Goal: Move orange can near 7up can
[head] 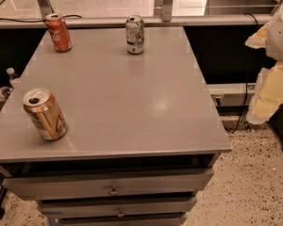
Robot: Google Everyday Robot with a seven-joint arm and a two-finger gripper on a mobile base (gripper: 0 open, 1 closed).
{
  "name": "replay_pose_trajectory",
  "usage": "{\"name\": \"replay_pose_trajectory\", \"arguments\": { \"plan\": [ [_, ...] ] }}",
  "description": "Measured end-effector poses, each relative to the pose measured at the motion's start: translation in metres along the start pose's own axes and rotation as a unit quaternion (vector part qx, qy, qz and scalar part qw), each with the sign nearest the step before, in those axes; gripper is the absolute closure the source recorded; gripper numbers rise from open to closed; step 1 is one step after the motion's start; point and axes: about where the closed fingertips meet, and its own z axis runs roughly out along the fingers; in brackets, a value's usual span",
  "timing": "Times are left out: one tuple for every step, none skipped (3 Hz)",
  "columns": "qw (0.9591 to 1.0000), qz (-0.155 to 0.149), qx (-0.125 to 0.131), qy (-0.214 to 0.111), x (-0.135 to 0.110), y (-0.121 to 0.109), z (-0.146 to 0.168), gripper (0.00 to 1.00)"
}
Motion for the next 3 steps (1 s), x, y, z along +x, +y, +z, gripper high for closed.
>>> {"name": "replay_pose_trajectory", "arguments": {
  "plan": [
    [1.0000, 0.000, 0.000, 0.000, 0.000, 0.000, 0.000, 0.00],
    [0.9993, 0.000, -0.016, -0.035, -0.018, 0.016, 0.009, 0.00],
    [0.9920, 0.023, -0.047, -0.115, -0.059, 0.042, 0.025, 0.00]
  ]
}}
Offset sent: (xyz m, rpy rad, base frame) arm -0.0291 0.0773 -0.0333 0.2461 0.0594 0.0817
